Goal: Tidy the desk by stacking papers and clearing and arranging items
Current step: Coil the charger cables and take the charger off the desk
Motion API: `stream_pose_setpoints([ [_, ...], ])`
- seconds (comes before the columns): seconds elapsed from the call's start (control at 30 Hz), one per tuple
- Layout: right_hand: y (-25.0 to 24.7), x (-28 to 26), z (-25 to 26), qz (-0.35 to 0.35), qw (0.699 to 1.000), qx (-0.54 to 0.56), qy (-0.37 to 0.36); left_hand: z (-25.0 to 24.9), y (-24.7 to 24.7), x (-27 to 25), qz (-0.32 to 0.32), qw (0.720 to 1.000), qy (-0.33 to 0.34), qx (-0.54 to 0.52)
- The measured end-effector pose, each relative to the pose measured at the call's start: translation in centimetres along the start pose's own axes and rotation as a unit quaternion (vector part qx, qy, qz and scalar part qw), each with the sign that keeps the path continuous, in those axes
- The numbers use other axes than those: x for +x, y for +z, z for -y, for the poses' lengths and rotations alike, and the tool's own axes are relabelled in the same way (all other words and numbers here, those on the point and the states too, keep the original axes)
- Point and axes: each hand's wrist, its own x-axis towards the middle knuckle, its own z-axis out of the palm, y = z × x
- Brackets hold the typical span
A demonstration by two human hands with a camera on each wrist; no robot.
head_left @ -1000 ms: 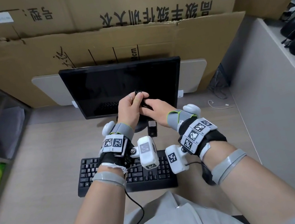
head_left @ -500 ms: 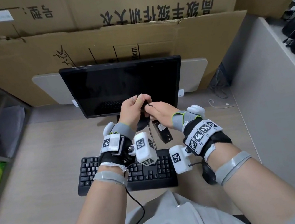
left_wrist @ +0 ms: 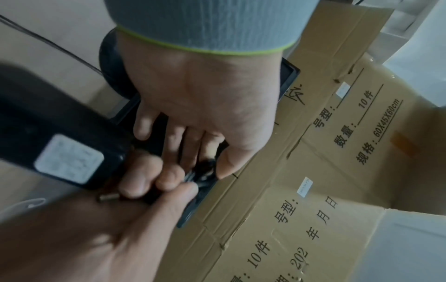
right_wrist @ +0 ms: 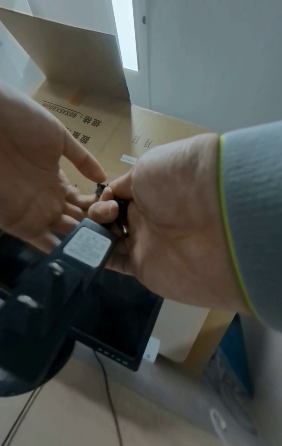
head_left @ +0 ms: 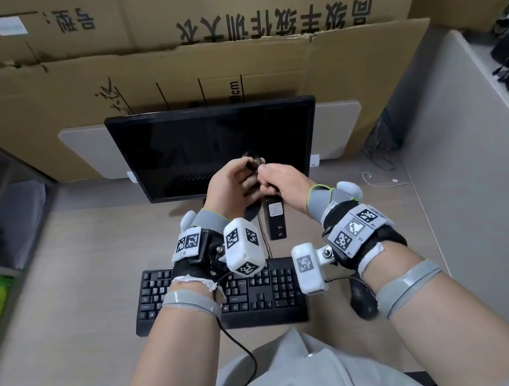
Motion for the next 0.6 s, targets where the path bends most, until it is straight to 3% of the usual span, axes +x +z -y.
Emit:
stream_pose_setpoints([
  [0.07, -1.0, 0.1, 0.3, -0.022, 0.999, -0.040, -0.023, 0.6, -0.3, -0.2, -0.007, 0.998, 0.008, 0.065],
  [0.17, -1.5, 0.0, 0.8, -0.010, 0.998, -0.043, -0.041, 1.8, -0.4, -0.6, 0.040, 0.988, 0.039, 0.144],
  [0.27, -0.8, -0.1, 0.7, -0.003, 0.999, -0.023, -0.024, 2.2, 0.3, -0.8, 0.071, 0.991, 0.060, 0.101],
  [0.47, -0.8, -0.1, -0.1, 0.030, 0.995, 0.086, 0.037, 2.3, 0.0, -0.2, 0.071, 0.991, 0.086, 0.078],
  [0.6, -1.5, 0.0, -0.4, 0.014, 0.995, 0.030, 0.092, 2.5, 0.9, 0.1, 0.034, 0.990, 0.114, 0.075],
])
